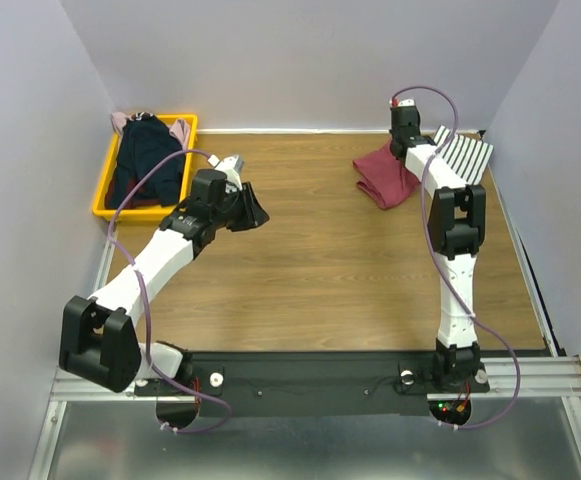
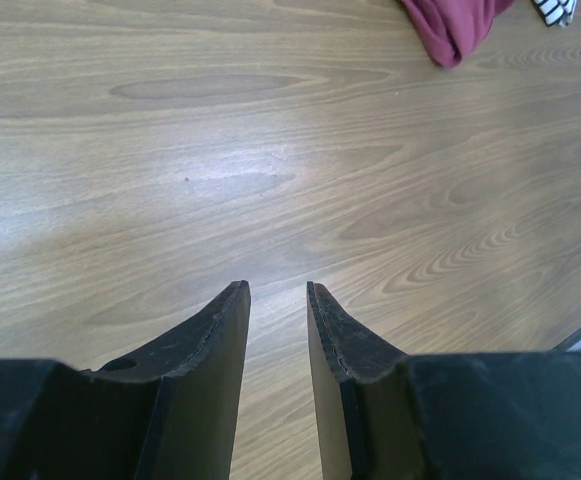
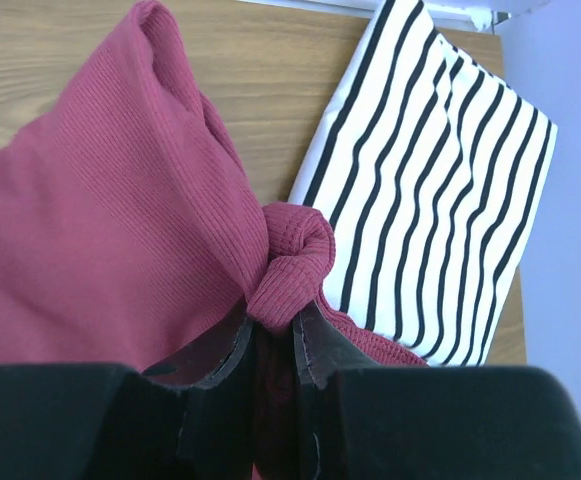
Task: Fold and stack the tank tops
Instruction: Neatly place the folded tank top to the corner
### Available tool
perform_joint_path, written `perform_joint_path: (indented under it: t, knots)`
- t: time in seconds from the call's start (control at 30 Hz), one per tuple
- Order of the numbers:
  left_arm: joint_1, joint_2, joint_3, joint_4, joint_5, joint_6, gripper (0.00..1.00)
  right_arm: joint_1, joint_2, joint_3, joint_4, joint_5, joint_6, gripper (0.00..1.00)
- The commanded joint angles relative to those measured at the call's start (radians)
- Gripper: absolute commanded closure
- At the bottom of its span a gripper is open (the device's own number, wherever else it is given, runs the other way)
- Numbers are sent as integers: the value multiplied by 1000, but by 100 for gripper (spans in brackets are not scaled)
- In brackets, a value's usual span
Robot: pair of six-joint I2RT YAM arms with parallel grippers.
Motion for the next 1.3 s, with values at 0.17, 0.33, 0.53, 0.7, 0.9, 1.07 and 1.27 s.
perform_joint_path:
  t: [0.17,0.33,0.53,0.7,0.9,1.07,1.27]
  knots:
    - [9,28,-10,35,56,18,59,-49,51,201,6,85,-96,100]
    - [10,45,-12,35,73,18,59,-72,71,257,6,97,-126,100]
    - [10,50,-18,39,79,16,60,-121,79,293,6,68,-105,100]
    - [10,53,-20,39,79,18,60,-164,80,290,6,45,-80,100]
    - [10,56,-21,36,78,19,60,-214,76,280,11,13,-39,100]
    - [10,59,-21,38,79,19,60,-240,76,258,20,5,-34,100]
    - [10,63,-24,41,88,21,60,-257,88,215,23,13,-5,88]
